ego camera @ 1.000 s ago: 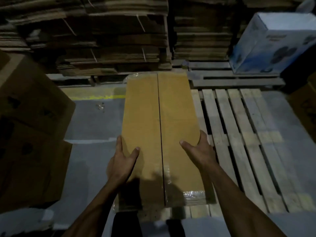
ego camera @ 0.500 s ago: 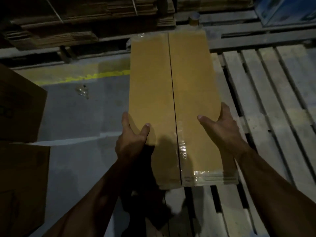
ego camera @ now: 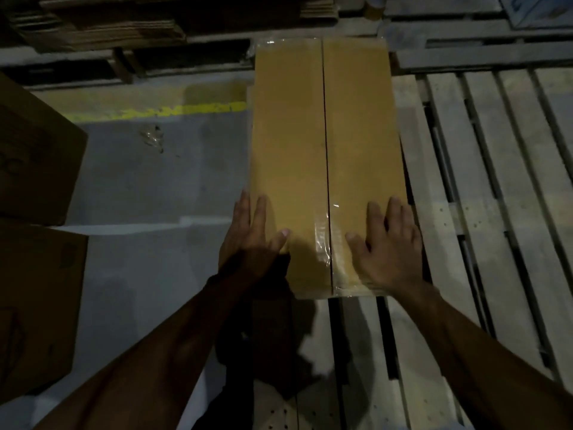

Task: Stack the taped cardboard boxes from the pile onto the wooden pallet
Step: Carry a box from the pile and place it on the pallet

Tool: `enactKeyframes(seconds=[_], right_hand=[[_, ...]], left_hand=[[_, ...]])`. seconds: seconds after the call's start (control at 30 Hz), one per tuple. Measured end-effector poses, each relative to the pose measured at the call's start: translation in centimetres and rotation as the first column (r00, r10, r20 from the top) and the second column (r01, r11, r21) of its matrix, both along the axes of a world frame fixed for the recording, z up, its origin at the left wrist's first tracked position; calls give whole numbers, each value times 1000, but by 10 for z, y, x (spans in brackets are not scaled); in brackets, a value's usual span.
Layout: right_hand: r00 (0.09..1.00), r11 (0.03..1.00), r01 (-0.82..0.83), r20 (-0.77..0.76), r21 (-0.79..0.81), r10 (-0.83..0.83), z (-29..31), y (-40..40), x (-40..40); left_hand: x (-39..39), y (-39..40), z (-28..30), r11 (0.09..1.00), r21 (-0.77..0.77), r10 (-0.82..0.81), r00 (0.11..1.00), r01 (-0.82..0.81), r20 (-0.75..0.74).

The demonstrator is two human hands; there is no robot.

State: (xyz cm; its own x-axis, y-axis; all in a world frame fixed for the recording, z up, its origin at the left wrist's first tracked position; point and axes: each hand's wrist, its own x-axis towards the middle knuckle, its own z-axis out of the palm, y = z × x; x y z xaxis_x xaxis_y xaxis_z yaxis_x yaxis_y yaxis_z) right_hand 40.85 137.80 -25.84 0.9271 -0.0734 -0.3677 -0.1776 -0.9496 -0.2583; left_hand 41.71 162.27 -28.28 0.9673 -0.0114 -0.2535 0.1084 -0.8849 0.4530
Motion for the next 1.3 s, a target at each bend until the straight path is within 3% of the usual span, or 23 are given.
enactKeyframes(seconds=[0.1,0.33,0.57,0.8,0.97,1.3], right_hand=[[979,983,-167,-134,-78,156,2,-7,-33],[939,957,-269,-249,-112,235,8,-9,-44],[945,940,-307,-164,-149,282,2,-13,-32],[948,942,-306,-132,-141,288,2,-5,31],[953,941,-297,-112,-160,282,-2,6,67],[956,944,-285,-121,-165,267,-2,18,113]], left_hand=[[-33,5,5,968,183,-181,983,171,37],[-59,19,8,854,297,-462,885,427,59],[-46,12,-5,890,258,-412,905,376,105],[5,23,-7,875,337,-420,892,349,167],[46,30,1,863,311,-416,909,399,-15],[90,33,17,897,247,-357,930,367,-87]])
